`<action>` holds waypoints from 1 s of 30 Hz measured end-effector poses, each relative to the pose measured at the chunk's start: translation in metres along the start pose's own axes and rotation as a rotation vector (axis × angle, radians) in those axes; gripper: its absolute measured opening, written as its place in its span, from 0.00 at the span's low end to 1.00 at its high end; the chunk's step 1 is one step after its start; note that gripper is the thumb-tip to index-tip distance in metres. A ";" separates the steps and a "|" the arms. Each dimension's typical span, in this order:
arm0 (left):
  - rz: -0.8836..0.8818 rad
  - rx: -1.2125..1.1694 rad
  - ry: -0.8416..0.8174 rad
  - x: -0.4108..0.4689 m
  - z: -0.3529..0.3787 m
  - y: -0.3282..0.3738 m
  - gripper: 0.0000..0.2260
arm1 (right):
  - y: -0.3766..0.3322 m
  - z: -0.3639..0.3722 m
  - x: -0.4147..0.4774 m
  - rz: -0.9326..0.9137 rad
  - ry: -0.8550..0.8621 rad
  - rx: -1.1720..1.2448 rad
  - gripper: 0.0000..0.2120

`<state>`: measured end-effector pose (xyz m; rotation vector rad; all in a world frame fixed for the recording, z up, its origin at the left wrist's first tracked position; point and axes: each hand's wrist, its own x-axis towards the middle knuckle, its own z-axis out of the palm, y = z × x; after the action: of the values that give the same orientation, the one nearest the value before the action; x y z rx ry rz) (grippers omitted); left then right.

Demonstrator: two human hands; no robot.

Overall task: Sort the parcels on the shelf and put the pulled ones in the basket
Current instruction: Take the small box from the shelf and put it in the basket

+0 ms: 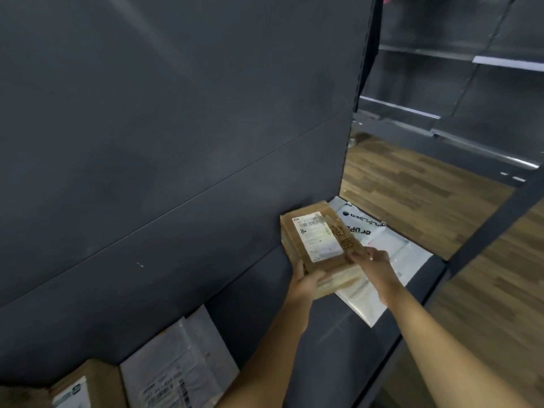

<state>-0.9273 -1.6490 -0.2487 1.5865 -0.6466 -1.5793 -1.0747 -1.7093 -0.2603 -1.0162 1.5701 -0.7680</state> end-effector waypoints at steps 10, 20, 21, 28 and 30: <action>0.431 -0.042 -0.006 -0.099 -0.014 -0.004 0.20 | 0.008 0.015 -0.103 -0.143 -0.015 0.475 0.22; 0.634 -0.022 0.071 -0.223 -0.044 -0.032 0.24 | -0.023 0.015 -0.206 -0.275 0.020 0.590 0.09; 0.645 -0.057 0.135 -0.231 -0.057 -0.030 0.21 | -0.025 0.013 -0.219 -0.302 0.007 0.570 0.09; 0.461 -0.138 0.114 -0.274 -0.173 0.021 0.26 | -0.039 0.006 -0.305 -0.495 -0.176 0.458 0.13; 0.368 -0.058 -0.113 -0.296 -0.182 0.021 0.26 | -0.038 0.015 -0.326 -0.534 -0.217 0.429 0.17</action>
<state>-0.7735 -1.3887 -0.0769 1.2567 -0.8902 -1.4026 -1.0275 -1.4305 -0.0920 -1.1568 0.8932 -1.2491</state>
